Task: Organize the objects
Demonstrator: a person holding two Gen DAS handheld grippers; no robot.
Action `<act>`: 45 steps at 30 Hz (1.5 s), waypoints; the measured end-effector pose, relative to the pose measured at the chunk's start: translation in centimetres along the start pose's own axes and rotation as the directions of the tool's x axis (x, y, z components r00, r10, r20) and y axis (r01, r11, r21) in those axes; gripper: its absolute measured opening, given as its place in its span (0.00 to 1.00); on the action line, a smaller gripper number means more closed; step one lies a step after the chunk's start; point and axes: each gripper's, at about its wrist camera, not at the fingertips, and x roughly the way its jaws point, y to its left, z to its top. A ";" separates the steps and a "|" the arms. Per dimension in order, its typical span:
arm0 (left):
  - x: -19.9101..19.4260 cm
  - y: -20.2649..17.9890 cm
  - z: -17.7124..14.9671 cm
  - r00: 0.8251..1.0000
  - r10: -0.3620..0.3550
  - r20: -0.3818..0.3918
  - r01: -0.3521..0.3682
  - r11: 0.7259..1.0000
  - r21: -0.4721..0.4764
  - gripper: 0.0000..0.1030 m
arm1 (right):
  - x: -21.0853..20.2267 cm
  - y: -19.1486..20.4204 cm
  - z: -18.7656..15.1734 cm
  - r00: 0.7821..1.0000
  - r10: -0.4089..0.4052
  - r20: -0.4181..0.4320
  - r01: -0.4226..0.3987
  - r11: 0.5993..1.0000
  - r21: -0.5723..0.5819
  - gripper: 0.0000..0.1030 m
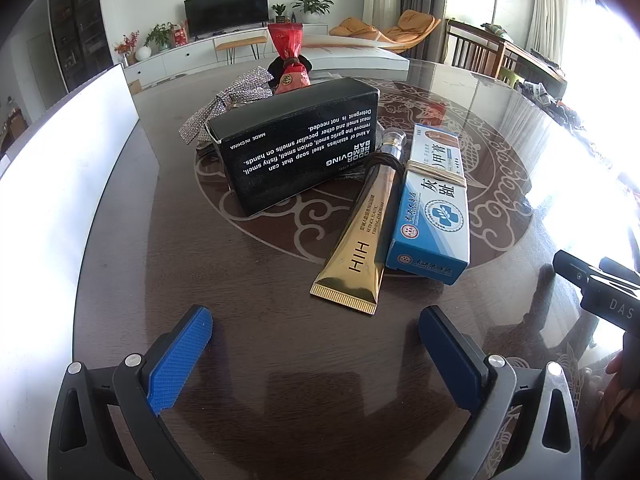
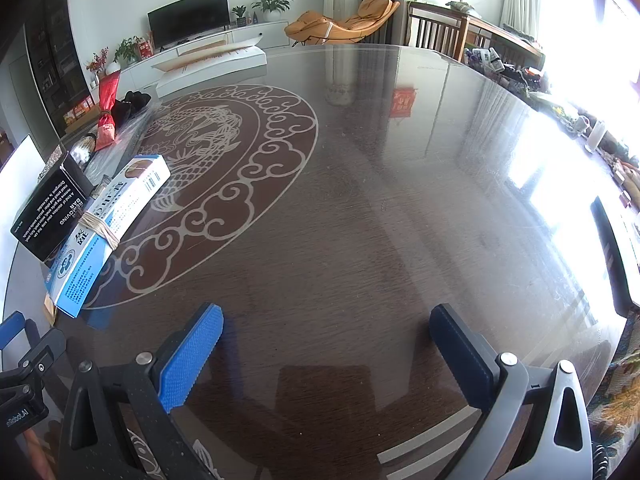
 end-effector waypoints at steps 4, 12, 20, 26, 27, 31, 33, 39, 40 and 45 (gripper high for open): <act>0.0 0.0 0.0 1.000 0.000 0.000 0.000 1.000 0.000 1.00 | 0.0 0.0 0.0 1.000 0.000 0.000 0.000 1.000 0.000 1.00; 0.0 0.0 0.0 1.000 0.000 0.000 0.000 1.000 0.000 1.00 | 0.0 0.0 0.0 1.000 0.000 0.000 0.000 1.000 -0.001 1.00; 0.0 0.1 0.2 1.000 -0.013 -0.006 0.013 1.000 0.019 1.00 | 0.0 0.0 -0.1 1.000 0.002 0.001 -0.002 1.000 -0.003 1.00; -0.2 0.2 0.1 1.000 -0.009 0.000 0.009 1.000 0.015 1.00 | -0.1 -0.2 -0.1 1.000 0.008 -0.003 -0.008 1.000 -0.004 1.00; -0.2 0.2 0.1 1.000 -0.009 0.000 0.009 1.000 0.015 1.00 | -0.1 -0.2 -0.1 1.000 0.009 -0.003 -0.009 1.000 -0.003 1.00; -0.2 0.1 0.1 1.000 -0.009 0.000 0.009 1.000 0.014 1.00 | -0.2 -0.2 -0.1 1.000 0.010 -0.005 -0.010 1.000 0.003 1.00; -0.2 0.2 0.1 1.000 -0.009 0.000 0.009 1.000 0.014 1.00 | -0.1 0.0 0.2 0.999 0.027 -0.023 -0.027 1.000 0.006 1.00; -0.2 0.2 0.1 1.000 -0.009 0.000 0.009 1.000 0.014 1.00 | -0.8 5.1 3.7 0.970 0.239 -0.048 -0.241 0.970 -0.033 1.00; -0.2 0.2 0.1 1.000 -0.009 0.000 0.009 1.000 0.014 1.00 | -0.7 6.7 4.5 0.966 0.252 -0.050 -0.255 0.965 -0.063 1.00; -0.2 0.2 0.1 1.000 -0.009 0.000 0.009 1.000 0.013 1.00 | 1.5 12.9 6.5 0.929 0.331 -0.163 -0.355 0.923 -0.148 0.87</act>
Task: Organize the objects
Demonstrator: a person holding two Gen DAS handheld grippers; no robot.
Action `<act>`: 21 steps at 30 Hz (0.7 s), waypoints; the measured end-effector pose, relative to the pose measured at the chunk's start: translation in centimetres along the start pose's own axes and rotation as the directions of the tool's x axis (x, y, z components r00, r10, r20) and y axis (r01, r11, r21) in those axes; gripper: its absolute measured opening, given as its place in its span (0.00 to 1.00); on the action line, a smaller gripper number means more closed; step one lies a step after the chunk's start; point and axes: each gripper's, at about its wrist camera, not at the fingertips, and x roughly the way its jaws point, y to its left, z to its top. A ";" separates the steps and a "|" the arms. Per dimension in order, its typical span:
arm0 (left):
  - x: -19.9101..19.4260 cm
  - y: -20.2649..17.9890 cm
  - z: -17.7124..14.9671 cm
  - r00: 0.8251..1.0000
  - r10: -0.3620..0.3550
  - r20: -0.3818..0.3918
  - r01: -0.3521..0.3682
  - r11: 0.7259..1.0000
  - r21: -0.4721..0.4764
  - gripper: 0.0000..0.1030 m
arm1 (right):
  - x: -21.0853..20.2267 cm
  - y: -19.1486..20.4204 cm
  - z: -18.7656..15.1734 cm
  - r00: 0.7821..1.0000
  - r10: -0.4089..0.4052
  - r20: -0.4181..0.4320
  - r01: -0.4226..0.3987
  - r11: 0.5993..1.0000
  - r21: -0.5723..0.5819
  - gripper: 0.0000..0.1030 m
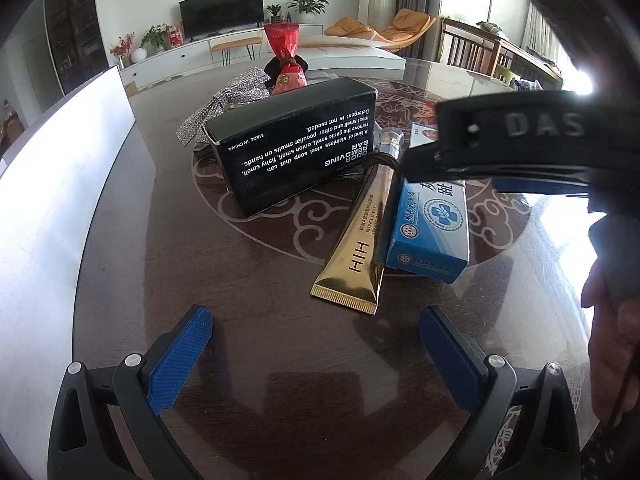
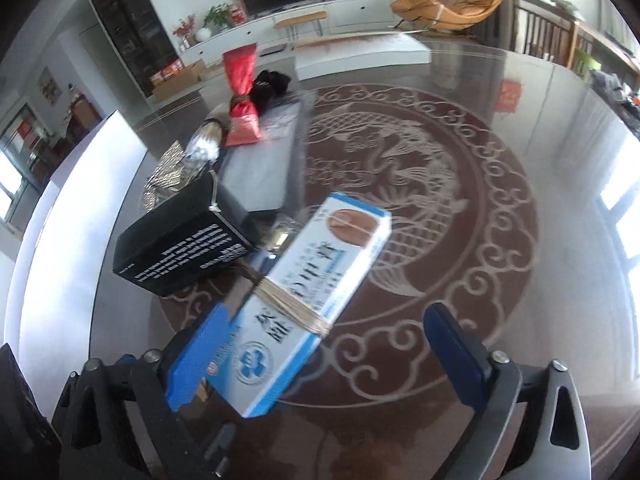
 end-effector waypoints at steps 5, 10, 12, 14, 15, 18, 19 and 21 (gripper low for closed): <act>0.0 0.0 -0.1 1.000 0.000 0.000 0.000 1.000 0.000 1.00 | 0.2 -1.4 -0.1 0.998 0.058 -0.011 -0.057 0.997 0.046 0.47; 0.0 0.0 -0.1 1.000 0.000 0.000 0.000 1.000 0.000 1.00 | -1.9 -7.0 0.3 0.995 -0.090 0.032 0.086 0.990 0.110 0.46; 0.0 0.0 0.0 1.000 0.000 0.000 0.000 1.000 -0.001 1.00 | -2.6 -8.3 0.3 0.991 -0.125 0.040 0.121 0.988 0.096 0.47; 0.0 0.0 0.0 1.000 0.000 0.000 0.000 1.000 -0.001 1.00 | -3.0 -8.5 0.0 0.989 -0.143 0.045 0.140 0.989 0.051 0.59; 0.0 0.0 0.0 1.000 0.000 0.000 0.000 1.000 -0.001 1.00 | -3.3 -8.5 -0.5 0.988 -0.148 0.053 0.146 0.989 0.029 0.65; 0.0 0.0 0.0 1.000 0.000 0.000 0.000 1.000 -0.001 1.00 | -4.4 -8.5 -3.1 0.973 -0.193 0.124 0.194 0.981 0.004 0.84; 0.0 0.0 -0.1 1.000 0.000 0.000 0.000 1.000 -0.001 1.00 | -4.7 -8.8 -4.0 0.970 -0.199 0.137 0.199 0.980 0.015 0.85; 0.0 0.0 0.0 1.000 0.000 0.000 0.000 1.000 -0.001 1.00 | -5.0 -9.4 -5.8 0.970 -0.195 0.148 0.190 0.981 0.048 0.86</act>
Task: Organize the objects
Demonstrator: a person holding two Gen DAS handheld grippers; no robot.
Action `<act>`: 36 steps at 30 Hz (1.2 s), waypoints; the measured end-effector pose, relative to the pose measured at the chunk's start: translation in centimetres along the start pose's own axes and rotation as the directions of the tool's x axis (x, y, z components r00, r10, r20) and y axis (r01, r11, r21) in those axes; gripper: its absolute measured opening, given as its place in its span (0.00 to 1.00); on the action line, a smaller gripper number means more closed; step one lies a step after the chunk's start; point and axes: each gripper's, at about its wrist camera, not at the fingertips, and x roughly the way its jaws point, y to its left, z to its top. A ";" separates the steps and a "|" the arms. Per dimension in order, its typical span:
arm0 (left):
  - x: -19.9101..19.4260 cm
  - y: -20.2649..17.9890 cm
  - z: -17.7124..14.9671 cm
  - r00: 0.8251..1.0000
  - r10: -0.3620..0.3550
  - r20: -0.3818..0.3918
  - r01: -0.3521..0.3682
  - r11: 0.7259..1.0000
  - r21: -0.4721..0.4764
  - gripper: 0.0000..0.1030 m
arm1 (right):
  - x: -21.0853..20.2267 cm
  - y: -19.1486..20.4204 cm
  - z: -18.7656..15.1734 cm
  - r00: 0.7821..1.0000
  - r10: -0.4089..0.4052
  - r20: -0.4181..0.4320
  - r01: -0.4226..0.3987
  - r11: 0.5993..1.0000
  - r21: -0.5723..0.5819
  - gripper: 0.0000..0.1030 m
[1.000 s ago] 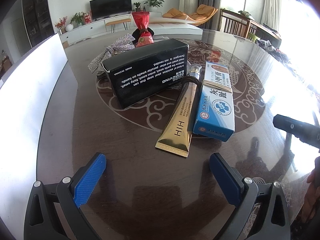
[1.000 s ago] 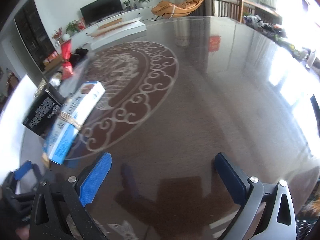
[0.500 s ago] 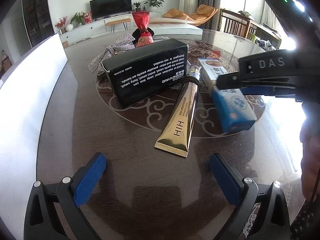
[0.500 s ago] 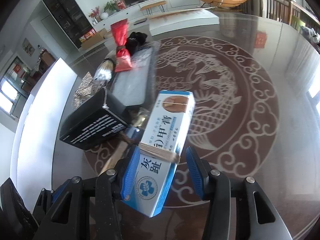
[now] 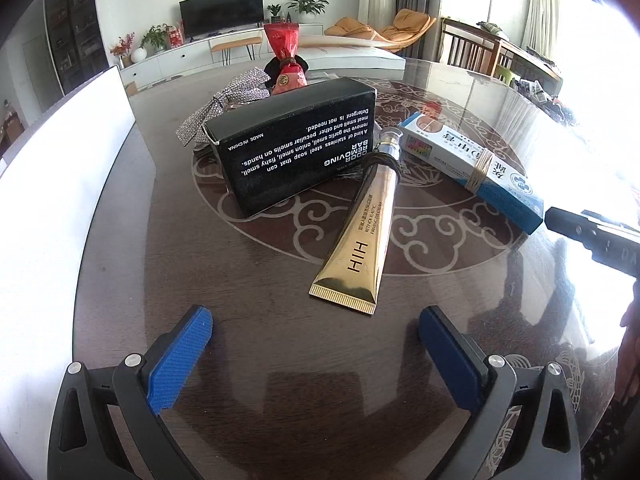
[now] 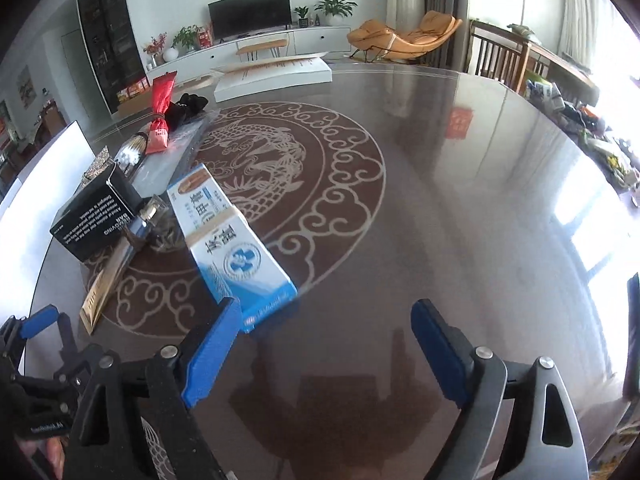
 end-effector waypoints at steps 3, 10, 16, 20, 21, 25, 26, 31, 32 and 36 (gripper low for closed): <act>0.0 0.0 0.0 1.000 0.000 0.000 0.000 1.000 0.000 1.00 | -0.1 -1.1 -1.2 1.000 -0.014 -0.023 0.014 0.999 0.029 0.86; 0.3 -0.4 0.5 1.000 -0.003 -0.017 0.003 1.000 0.005 1.00 | -1.0 -2.6 -2.0 0.999 0.048 0.006 -0.048 0.991 0.125 0.86; 2.6 -3.0 4.2 0.996 -0.053 -0.065 0.057 0.997 0.055 1.00 | -1.1 -3.2 -2.0 0.998 0.053 0.017 -0.055 0.986 0.160 0.86; 4.2 -4.6 6.4 0.996 -0.056 -0.070 0.061 0.995 0.076 1.00 | -1.5 -3.3 -1.9 0.998 0.054 0.033 -0.059 0.984 0.167 0.86; 4.4 -4.8 6.8 0.996 -0.059 -0.066 0.064 0.995 0.078 0.99 | -1.6 -3.3 -1.9 0.998 0.051 0.036 -0.056 0.985 0.166 0.86; 4.0 -5.2 7.5 0.999 -0.045 -0.014 0.046 0.996 0.080 0.43 | -1.6 -3.2 -1.9 0.998 0.048 0.038 -0.054 0.985 0.164 0.86; 3.7 -4.9 7.2 0.999 -0.045 -0.012 0.046 0.997 0.069 0.33 | -1.6 -3.2 -1.9 0.998 0.049 0.037 -0.054 0.985 0.164 0.86; 1.5 -4.1 4.6 0.998 -0.053 -0.021 0.053 0.998 0.025 0.24 | -1.6 -3.4 -2.0 0.998 0.052 0.038 -0.058 0.983 0.173 0.86; 0.7 -4.1 3.6 0.998 -0.051 -0.023 0.051 0.998 0.029 0.24 | -1.6 -3.5 -2.0 0.998 0.052 0.039 -0.058 0.983 0.176 0.86; -2.6 -4.1 -1.0 0.999 -0.041 -0.018 0.042 0.996 0.075 0.24 | -1.5 -3.8 -2.0 0.998 0.055 0.036 -0.061 0.979 0.195 0.86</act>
